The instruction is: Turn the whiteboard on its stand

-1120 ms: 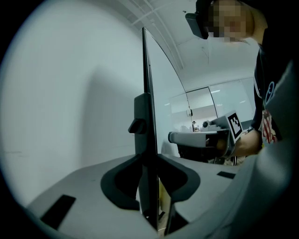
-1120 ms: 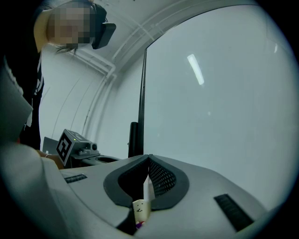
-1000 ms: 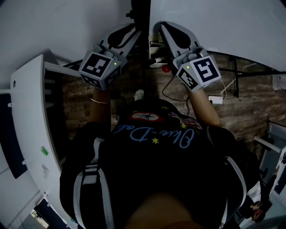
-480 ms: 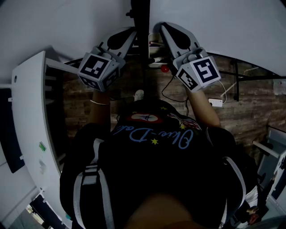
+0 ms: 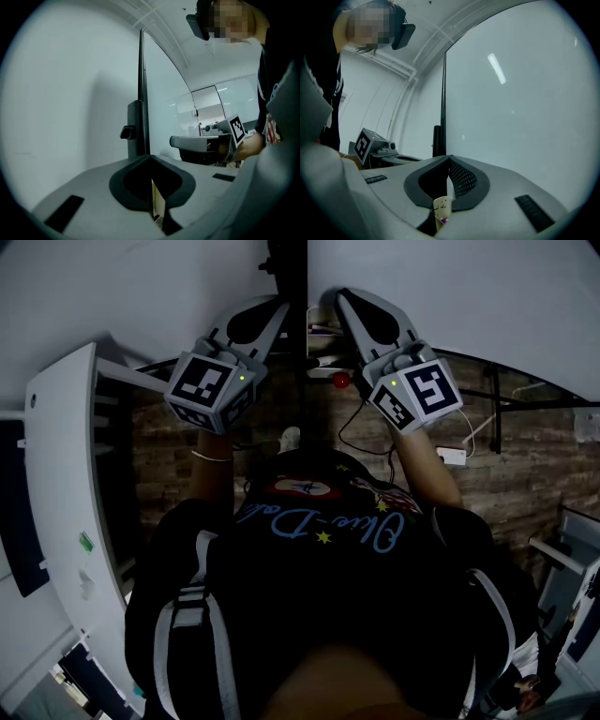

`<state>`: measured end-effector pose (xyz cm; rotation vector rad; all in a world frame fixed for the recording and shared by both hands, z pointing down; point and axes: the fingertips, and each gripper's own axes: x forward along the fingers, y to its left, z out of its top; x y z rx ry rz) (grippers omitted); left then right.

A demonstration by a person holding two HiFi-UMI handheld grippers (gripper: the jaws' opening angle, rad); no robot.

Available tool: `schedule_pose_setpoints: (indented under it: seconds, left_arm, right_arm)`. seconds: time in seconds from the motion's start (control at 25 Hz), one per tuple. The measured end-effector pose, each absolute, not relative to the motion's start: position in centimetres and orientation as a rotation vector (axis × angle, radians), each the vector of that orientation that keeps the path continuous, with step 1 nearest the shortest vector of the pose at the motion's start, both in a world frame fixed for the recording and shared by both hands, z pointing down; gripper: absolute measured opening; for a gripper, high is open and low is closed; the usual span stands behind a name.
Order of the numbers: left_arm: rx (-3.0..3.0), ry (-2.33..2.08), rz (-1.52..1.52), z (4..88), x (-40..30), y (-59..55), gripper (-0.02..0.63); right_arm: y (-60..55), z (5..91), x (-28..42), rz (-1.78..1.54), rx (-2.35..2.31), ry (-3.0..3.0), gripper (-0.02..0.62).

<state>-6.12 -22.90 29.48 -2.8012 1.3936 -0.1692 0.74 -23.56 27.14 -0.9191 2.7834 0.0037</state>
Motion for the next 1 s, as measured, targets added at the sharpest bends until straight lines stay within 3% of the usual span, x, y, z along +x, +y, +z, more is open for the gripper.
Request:
schedule_pose_setpoints:
  seconds: [1.0]
  left_arm:
    - [-2.700, 1.483, -0.145, 28.5, -2.7, -19.5, 0.014]
  right_arm:
    - [-20.5, 27.1, 4.2, 0.020, -0.834, 2.838, 0.025]
